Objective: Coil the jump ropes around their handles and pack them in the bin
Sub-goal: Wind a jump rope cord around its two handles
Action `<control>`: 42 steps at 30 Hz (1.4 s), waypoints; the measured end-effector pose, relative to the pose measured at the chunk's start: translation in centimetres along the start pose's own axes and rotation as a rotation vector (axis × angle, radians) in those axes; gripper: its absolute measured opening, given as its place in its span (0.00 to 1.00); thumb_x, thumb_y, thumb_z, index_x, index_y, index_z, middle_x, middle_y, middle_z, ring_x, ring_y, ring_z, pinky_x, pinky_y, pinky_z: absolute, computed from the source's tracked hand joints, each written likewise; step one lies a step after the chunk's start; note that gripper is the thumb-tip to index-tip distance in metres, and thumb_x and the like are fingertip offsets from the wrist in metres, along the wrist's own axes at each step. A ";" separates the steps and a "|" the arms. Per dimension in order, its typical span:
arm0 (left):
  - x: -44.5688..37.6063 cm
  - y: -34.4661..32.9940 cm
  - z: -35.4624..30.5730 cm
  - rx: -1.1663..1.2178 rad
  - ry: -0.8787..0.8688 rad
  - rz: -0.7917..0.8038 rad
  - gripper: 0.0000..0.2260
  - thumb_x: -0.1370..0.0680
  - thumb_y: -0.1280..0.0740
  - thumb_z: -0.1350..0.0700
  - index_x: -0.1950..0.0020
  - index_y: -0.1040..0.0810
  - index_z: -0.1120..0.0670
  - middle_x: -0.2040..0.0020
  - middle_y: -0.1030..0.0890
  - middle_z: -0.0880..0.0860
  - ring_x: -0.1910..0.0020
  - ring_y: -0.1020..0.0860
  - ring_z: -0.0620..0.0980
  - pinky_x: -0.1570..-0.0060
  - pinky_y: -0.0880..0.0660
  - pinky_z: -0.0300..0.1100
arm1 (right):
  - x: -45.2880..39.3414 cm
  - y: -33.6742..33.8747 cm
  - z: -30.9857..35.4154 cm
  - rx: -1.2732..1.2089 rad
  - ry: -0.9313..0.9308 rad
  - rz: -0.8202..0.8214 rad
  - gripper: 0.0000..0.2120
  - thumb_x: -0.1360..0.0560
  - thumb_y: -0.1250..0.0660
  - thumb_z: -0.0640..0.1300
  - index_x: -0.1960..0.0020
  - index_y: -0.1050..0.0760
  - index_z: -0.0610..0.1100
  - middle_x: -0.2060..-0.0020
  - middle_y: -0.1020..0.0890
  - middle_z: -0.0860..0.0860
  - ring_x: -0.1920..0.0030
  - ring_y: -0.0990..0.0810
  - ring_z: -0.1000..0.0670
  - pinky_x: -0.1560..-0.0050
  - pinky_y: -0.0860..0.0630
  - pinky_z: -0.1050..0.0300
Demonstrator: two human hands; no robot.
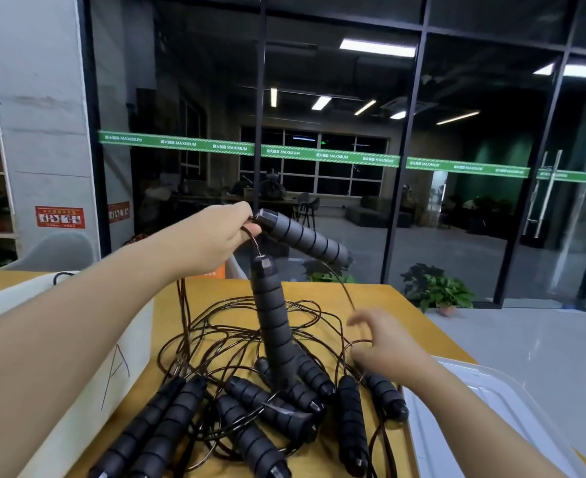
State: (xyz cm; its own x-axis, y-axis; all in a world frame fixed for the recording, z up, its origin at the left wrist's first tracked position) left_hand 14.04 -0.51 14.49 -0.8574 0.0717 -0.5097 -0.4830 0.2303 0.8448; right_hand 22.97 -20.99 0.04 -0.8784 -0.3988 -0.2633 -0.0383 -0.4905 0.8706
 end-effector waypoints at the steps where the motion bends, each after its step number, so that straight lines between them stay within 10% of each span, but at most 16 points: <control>1: 0.0 0.1 -0.3 -0.022 -0.005 0.002 0.10 0.18 0.44 0.49 0.57 0.33 0.50 0.63 0.27 0.51 0.68 0.29 0.47 0.68 0.35 0.38 | -0.1 1.3 0.3 -0.129 0.003 -0.103 0.16 0.24 0.35 0.41 0.38 0.29 0.51 0.40 0.26 0.54 0.37 0.29 0.53 0.33 0.33 0.55; 6: -0.3 -0.4 -1.5 -0.091 -0.011 0.009 0.11 0.18 0.45 0.49 0.57 0.33 0.52 0.63 0.26 0.52 0.67 0.29 0.48 0.68 0.35 0.40 | 1.1 5.9 5.5 -0.617 0.197 -0.322 0.29 0.23 0.36 0.55 0.26 0.41 0.51 0.31 0.34 0.57 0.31 0.36 0.56 0.31 0.37 0.57; 12: -0.7 -1.4 -2.5 -0.124 0.012 -0.016 0.11 0.18 0.45 0.49 0.58 0.34 0.51 0.64 0.28 0.50 0.66 0.29 0.48 0.69 0.38 0.40 | -0.2 3.5 11.0 -0.298 0.298 -0.177 0.60 0.42 0.29 0.72 0.22 0.57 0.54 0.24 0.44 0.55 0.24 0.46 0.52 0.25 0.44 0.44; 19: -0.5 -1.3 -3.9 0.065 -0.061 0.002 0.09 0.18 0.42 0.50 0.54 0.29 0.54 0.64 0.28 0.49 0.68 0.32 0.45 0.68 0.37 0.38 | -1.5 3.1 9.3 -0.501 0.214 -0.202 0.25 0.37 0.24 0.46 0.45 0.32 0.51 0.51 0.26 0.52 0.50 0.23 0.49 0.51 0.21 0.53; 27: -1.0 1.0 0.7 0.049 -0.011 -0.139 0.02 0.21 0.36 0.55 0.49 0.28 0.50 0.63 0.25 0.45 0.64 0.26 0.42 0.68 0.35 0.34 | -0.9 2.9 3.2 -0.819 -0.093 -0.351 0.07 0.28 0.33 0.41 0.54 0.32 0.47 0.63 0.26 0.50 0.64 0.28 0.51 0.65 0.32 0.58; 35: 0.1 -5.5 8.5 -0.040 0.224 0.057 0.10 0.19 0.39 0.52 0.55 0.22 0.54 0.60 0.21 0.51 0.61 0.23 0.46 0.62 0.28 0.38 | -1.3 1.1 -3.8 -1.479 -0.477 -0.340 0.06 0.26 0.37 0.44 0.58 0.32 0.45 0.65 0.30 0.49 0.68 0.32 0.49 0.68 0.32 0.56; 42: -0.4 -6.3 4.8 0.120 0.134 0.076 0.14 0.18 0.41 0.50 0.64 0.25 0.45 0.65 0.21 0.44 0.66 0.26 0.36 0.52 0.32 0.39 | -0.8 -1.6 2.8 -1.639 -0.324 0.187 0.16 0.36 0.29 0.43 0.50 0.26 0.41 0.63 0.21 0.47 0.68 0.24 0.49 0.64 0.23 0.55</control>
State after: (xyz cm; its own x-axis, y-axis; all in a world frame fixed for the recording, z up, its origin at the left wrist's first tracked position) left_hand 18.28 2.65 8.62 -0.9105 -0.0346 -0.4121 -0.3981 0.3437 0.8505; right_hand 22.41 -17.73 0.01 -0.8762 -0.4783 0.0588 0.3893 -0.7745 -0.4986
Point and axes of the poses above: each hand's wrist, its own x-axis away from the middle knuckle, its own y-axis out of the back of the hand, z = x × y, the point moved 10 cm from there along -x, towards the middle knuckle
